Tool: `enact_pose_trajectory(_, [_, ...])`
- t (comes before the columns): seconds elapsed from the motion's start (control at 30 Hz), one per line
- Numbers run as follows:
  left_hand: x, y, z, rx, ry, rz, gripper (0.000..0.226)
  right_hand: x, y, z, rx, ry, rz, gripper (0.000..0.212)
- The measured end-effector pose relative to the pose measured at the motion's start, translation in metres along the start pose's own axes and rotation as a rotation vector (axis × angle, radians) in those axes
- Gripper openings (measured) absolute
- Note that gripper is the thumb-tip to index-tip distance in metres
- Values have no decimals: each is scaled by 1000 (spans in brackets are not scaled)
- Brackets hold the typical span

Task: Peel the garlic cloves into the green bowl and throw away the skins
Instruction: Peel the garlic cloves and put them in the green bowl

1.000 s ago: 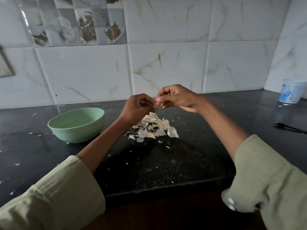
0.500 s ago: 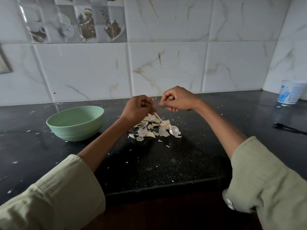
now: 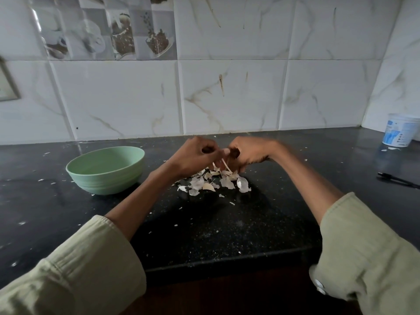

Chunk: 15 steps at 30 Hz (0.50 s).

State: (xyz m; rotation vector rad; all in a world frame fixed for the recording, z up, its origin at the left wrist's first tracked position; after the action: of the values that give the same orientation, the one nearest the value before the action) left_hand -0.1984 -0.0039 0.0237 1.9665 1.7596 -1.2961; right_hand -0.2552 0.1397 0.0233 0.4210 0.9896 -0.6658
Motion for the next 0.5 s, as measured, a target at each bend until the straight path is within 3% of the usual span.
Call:
enact_pose_trajectory(0.27, [7,-1,-3,-20,27,9,24,0,-5,-6,23,8,-51,24])
enact_pose_trajectory(0.5, [4,-3,1,-55,16,72,18,-6,1,-8,66,-73,-121,15])
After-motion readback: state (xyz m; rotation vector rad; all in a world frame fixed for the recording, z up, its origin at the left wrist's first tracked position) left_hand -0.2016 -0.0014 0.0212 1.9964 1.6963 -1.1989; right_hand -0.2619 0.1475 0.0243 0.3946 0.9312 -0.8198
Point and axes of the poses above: each hand's wrist, its own y-axis away from the middle knuckle, its own x-axis out of the palm, z = x × y, the point moved 6 cm from there along -y, towards the middle knuckle, and after that the axes turned 5 degrees about -x, right-handed, at the moved point
